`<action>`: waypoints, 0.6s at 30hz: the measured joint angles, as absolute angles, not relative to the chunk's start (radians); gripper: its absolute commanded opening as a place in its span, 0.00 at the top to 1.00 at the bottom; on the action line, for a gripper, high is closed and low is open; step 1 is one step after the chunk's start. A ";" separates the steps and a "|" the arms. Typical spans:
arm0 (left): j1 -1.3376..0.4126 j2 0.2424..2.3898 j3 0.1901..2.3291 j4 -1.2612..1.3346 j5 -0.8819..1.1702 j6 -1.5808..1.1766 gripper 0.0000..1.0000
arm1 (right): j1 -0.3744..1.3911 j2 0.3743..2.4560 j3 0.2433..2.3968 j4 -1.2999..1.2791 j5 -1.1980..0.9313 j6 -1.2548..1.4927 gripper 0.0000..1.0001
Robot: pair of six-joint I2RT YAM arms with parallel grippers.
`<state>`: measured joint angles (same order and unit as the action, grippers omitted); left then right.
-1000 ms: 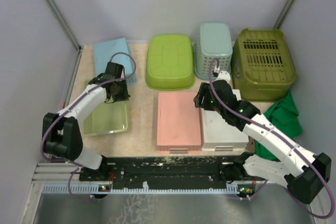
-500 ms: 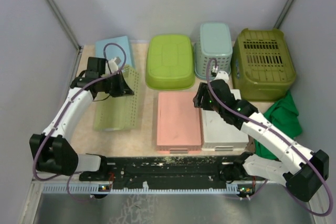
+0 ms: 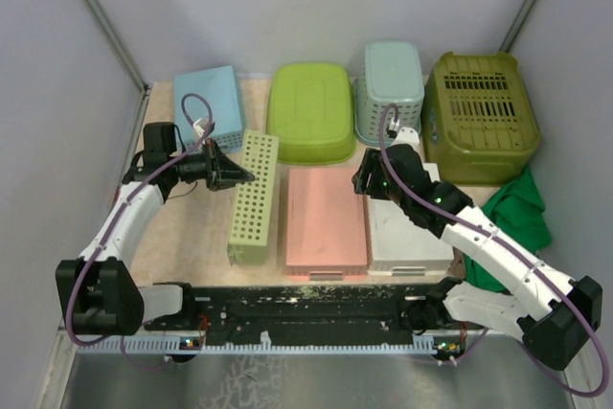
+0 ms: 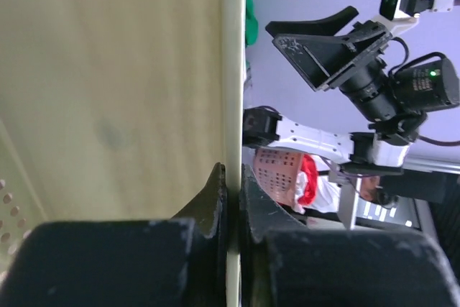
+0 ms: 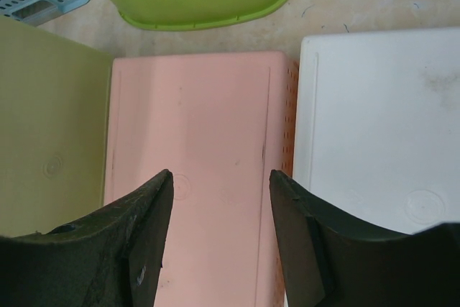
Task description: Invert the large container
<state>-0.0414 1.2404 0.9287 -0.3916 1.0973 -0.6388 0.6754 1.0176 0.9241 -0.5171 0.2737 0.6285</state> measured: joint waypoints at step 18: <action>0.139 1.266 0.780 -0.315 1.193 -0.600 1.00 | 0.675 1.011 0.924 -0.516 0.274 0.628 0.44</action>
<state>0.1394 1.2663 0.7799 -0.3153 1.1934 -0.6003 0.6754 1.0115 0.9241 -0.5163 0.2745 0.6285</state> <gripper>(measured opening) 0.047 0.563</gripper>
